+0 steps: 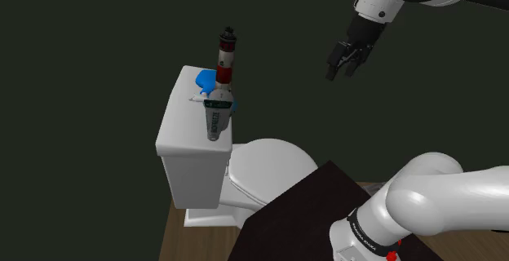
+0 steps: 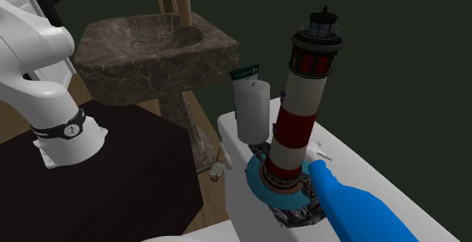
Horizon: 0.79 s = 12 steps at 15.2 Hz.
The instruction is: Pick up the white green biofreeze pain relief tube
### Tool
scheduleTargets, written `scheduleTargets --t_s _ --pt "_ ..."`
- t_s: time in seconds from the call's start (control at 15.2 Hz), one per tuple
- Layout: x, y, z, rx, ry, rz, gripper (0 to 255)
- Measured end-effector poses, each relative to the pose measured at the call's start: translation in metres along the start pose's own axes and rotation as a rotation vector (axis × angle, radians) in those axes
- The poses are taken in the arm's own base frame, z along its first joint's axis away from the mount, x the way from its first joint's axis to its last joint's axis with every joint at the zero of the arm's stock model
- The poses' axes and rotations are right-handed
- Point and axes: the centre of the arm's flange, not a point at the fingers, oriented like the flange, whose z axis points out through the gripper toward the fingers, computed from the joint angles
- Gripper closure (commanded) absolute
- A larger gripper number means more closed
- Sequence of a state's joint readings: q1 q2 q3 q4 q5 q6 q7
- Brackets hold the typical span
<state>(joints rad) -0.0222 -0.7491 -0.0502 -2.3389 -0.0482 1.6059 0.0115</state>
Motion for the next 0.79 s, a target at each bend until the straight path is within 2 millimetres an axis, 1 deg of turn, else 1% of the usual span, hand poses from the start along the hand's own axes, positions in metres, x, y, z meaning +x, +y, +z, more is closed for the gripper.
scheduleTargets --t_s 0.07,0.13,0.26,0.4,0.53,0.66,0.79 --pt "0.000 0.000 0.000 0.000 0.000 0.000 0" --pt "0.004 -0.004 0.002 0.000 -0.002 -0.015 0" --pt "0.020 -0.019 0.007 0.001 -0.009 -0.064 0" --pt "0.037 -0.039 0.012 0.001 -0.017 -0.122 0" --pt "0.055 -0.060 0.022 0.002 -0.026 -0.182 0" --pt "0.070 -0.080 0.031 0.003 -0.034 -0.242 0" --pt "0.083 -0.101 0.035 0.004 -0.042 -0.304 0"
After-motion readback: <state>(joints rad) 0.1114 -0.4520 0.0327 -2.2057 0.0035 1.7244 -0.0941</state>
